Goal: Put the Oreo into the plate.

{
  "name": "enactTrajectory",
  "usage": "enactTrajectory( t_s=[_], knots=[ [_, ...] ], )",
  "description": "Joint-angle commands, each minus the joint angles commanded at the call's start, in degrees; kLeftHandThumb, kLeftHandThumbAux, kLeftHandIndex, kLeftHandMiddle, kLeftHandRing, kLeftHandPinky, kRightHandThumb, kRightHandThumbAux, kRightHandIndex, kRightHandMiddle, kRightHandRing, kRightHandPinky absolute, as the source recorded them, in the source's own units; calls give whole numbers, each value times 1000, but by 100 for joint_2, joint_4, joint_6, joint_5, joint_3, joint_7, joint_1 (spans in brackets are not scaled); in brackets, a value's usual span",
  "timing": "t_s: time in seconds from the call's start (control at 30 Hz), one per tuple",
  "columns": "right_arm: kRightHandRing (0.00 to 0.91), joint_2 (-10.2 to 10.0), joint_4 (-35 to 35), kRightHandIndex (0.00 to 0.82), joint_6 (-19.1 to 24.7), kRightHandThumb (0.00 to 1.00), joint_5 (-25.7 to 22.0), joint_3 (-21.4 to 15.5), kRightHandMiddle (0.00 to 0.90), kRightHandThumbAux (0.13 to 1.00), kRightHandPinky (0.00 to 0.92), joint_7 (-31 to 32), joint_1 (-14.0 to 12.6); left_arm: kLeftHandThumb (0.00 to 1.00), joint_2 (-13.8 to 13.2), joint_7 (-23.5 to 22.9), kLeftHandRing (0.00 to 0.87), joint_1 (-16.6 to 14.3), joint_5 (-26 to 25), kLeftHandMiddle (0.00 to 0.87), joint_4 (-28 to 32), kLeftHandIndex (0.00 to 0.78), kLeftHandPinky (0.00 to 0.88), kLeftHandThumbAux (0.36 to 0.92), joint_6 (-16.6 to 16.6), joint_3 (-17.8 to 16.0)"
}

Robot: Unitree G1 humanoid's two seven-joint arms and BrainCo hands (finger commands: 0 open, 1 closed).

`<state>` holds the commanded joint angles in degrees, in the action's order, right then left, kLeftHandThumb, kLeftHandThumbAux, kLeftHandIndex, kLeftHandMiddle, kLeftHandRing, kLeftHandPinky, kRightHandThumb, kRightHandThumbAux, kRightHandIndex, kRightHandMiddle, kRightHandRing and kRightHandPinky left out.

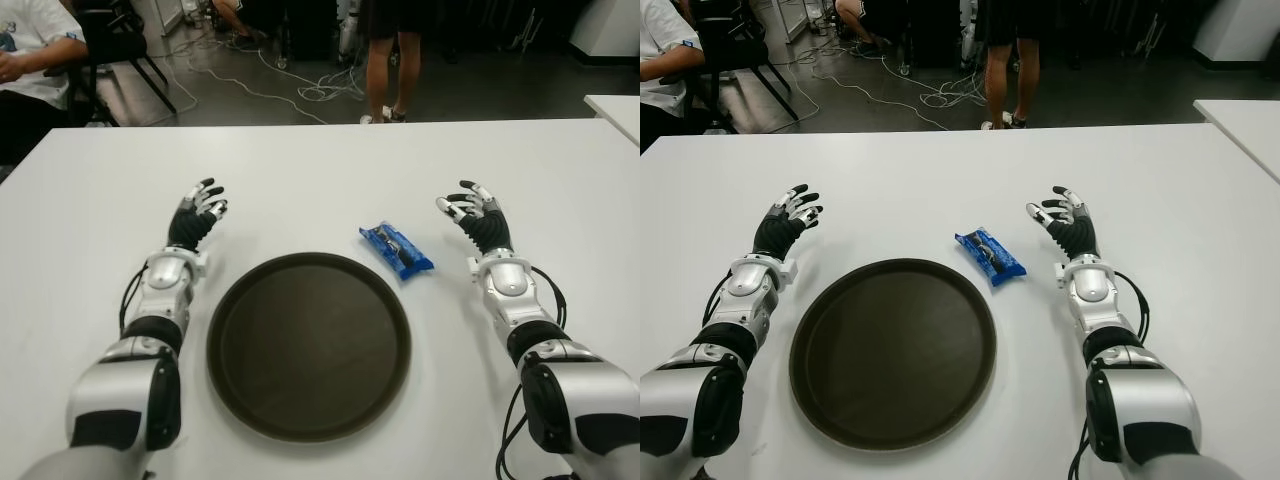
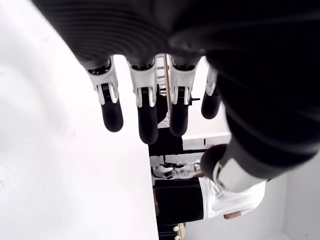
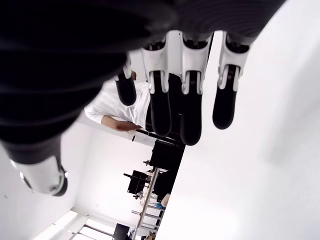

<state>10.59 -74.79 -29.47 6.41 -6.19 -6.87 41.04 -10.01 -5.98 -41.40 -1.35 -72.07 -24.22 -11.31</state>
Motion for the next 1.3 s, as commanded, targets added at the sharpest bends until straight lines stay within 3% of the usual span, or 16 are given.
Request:
enactTrajectory(
  t_s=[0.33, 0.77, 0.97, 1.3],
  knots=[
    [314, 13, 15, 165, 104, 144, 76, 67, 296, 561, 313, -150, 46, 137, -1, -25, 169, 8, 7, 178, -2, 104, 160, 683, -8, 9],
    [277, 65, 178, 139, 130, 12, 824, 701, 248, 640, 287, -1249, 147, 116, 3, 29, 176, -2, 59, 178, -9, 103, 181, 684, 21, 66],
    [260, 91, 311, 138, 144, 1, 1128, 954, 224, 669, 286, -1682, 218, 116, 8, 71, 180, -15, 50, 183, -34, 107, 183, 685, 41, 55],
    [234, 78, 823, 131, 402, 0, 1408, 1249, 209, 701, 242, -1856, 347, 119, 25, 66, 194, -25, 7, 191, -35, 111, 196, 662, 86, 21]
  ],
)
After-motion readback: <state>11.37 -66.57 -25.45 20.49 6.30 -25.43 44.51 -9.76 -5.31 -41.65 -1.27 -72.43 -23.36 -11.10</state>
